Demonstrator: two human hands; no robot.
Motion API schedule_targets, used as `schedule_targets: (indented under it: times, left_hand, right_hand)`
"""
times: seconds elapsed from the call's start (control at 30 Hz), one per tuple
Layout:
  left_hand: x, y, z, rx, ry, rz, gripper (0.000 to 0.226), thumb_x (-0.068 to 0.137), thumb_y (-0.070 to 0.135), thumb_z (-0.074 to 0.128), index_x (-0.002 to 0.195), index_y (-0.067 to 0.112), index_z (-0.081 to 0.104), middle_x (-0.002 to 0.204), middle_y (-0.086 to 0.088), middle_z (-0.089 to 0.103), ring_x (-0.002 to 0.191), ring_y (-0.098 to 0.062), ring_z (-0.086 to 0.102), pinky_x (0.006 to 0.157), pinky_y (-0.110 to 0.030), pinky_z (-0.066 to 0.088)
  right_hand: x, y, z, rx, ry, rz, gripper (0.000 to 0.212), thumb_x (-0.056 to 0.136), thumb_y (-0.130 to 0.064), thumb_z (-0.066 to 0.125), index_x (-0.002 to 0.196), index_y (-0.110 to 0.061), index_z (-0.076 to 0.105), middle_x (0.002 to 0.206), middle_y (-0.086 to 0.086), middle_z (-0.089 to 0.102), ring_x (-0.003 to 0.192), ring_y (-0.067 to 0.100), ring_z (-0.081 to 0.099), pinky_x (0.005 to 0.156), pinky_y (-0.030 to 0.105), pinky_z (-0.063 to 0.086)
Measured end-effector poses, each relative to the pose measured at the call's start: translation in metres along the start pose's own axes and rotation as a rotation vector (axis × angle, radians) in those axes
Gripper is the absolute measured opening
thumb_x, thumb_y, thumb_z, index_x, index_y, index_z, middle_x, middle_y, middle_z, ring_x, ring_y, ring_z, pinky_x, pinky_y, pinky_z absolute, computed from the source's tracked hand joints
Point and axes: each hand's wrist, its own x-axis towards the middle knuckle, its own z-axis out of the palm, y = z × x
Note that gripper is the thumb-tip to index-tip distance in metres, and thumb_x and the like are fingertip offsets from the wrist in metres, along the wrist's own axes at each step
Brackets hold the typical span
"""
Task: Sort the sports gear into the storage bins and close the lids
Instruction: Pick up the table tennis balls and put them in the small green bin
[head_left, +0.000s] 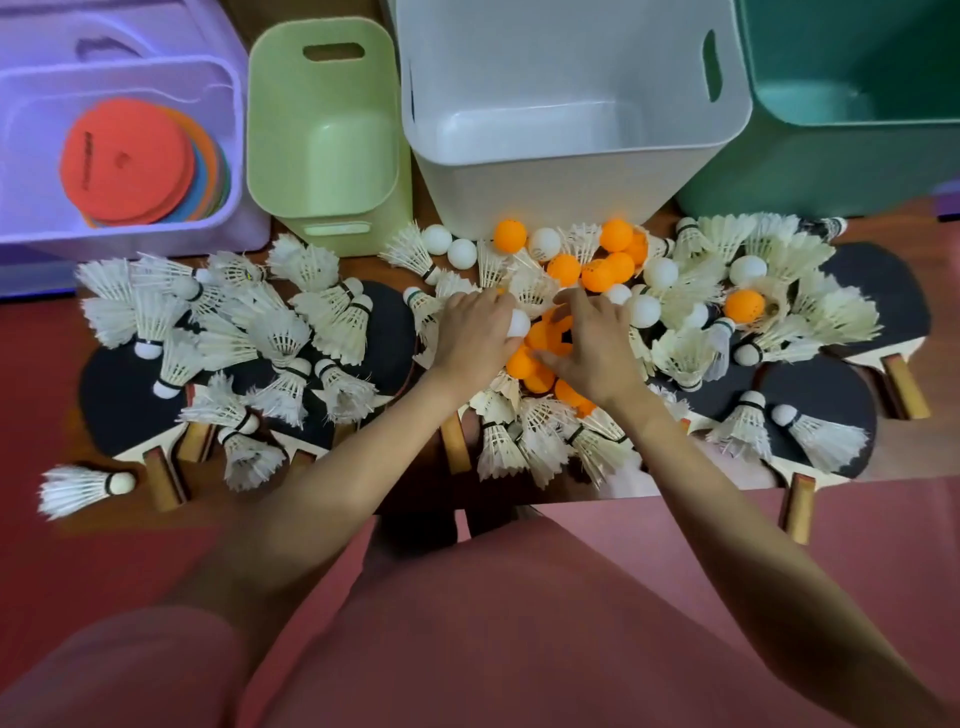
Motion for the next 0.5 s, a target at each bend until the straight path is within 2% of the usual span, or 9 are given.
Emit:
schedule_targets:
  times: [0.23, 0.4, 0.5]
  left_hand:
    - [-0.012, -0.013, -0.018, -0.158, 0.127, -0.008, 0.034, 0.082, 0.031, 0.070, 0.109, 0.011, 0.064, 0.097, -0.006, 0.066, 0.092, -0.028, 0.060, 0.085, -0.040, 0.040]
    - [-0.023, -0.037, -0.052, -0.321, 0.309, -0.096, 0.038, 0.078, 0.031, 0.075, 0.108, 0.010, 0.065, 0.096, -0.004, 0.067, 0.086, -0.020, 0.061, 0.082, -0.038, 0.045]
    - [-0.023, -0.063, -0.076, -0.373, 0.415, -0.175, 0.038, 0.078, 0.030, 0.074, 0.108, 0.010, 0.064, 0.096, -0.004, 0.066, 0.083, -0.015, 0.059, 0.077, -0.035, 0.045]
  right_hand:
    - [0.000, -0.007, 0.004, 0.033, 0.011, 0.030, 0.053, 0.081, -0.026, 0.069, 0.125, -0.008, 0.046, 0.112, 0.006, 0.062, 0.108, 0.031, 0.048, 0.087, 0.038, 0.028]
    - [-0.010, -0.013, -0.009, -0.007, 0.127, 0.078, 0.046, 0.082, -0.023, 0.069, 0.120, -0.006, 0.051, 0.109, 0.008, 0.065, 0.101, 0.032, 0.055, 0.084, 0.040, 0.034]
    - [-0.009, -0.028, -0.015, 0.075, 0.213, 0.045, 0.040, 0.083, -0.022, 0.068, 0.116, -0.005, 0.053, 0.108, 0.009, 0.065, 0.097, 0.033, 0.058, 0.081, 0.044, 0.042]
